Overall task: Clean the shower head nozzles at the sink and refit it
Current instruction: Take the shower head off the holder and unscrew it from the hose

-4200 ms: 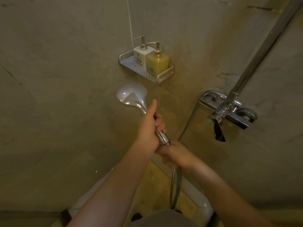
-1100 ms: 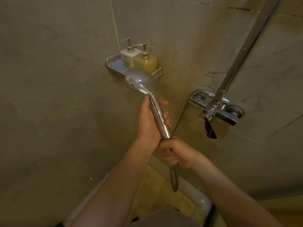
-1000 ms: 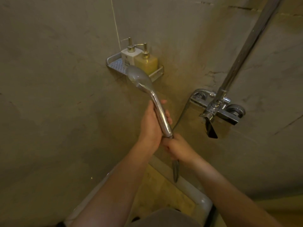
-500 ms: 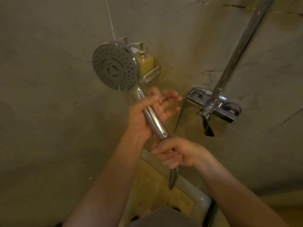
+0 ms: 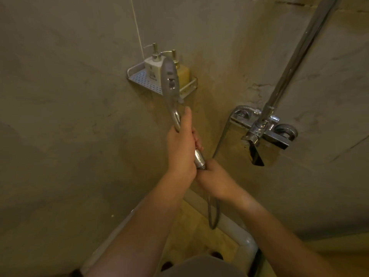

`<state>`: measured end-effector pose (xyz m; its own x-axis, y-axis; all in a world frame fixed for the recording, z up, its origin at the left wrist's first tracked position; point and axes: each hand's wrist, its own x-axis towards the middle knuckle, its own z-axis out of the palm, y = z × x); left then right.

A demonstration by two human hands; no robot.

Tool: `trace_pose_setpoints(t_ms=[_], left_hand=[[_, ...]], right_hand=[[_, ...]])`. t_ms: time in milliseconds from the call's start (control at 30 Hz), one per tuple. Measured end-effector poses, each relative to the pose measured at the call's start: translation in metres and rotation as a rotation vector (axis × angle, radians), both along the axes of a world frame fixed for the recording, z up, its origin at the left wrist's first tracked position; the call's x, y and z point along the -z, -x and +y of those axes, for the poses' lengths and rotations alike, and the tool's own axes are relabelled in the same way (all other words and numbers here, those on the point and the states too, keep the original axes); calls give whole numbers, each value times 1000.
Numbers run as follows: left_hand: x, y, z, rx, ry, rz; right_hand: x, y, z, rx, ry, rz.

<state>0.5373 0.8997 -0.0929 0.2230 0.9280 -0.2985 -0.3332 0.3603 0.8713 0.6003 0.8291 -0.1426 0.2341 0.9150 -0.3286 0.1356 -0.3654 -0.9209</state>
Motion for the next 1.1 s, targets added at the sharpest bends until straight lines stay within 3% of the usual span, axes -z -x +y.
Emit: trace_pose_setpoints(t_ms=[67,200,333,467,600,667,733,867,1100], left_hand=[[3,-2,-2,-20,-30,38],[12,4,-1,15,-36,-76],[13,17,14,145,-143,-328],[7,20,21,432,-97,-615],[4,14,21,573,-84,-691],[1,8,20,465,-60,-535],[-1,6,16,335,7,-378],[9,5,12,234,63,-301],[25,2,-1,-42,-210,2]], right_hand=[[3,3,2,114,-56,-181],[-2,-3,1,71,-146,-185],[-11,-8,-5,-167,14,294],[-13,-23,2,-520,230,788],[-9,-21,8,-697,266,959],[-7,-20,6,-581,280,886],[-5,-16,2,-377,232,681],[1,-5,0,-16,77,260],[13,4,3,193,7,-522]])
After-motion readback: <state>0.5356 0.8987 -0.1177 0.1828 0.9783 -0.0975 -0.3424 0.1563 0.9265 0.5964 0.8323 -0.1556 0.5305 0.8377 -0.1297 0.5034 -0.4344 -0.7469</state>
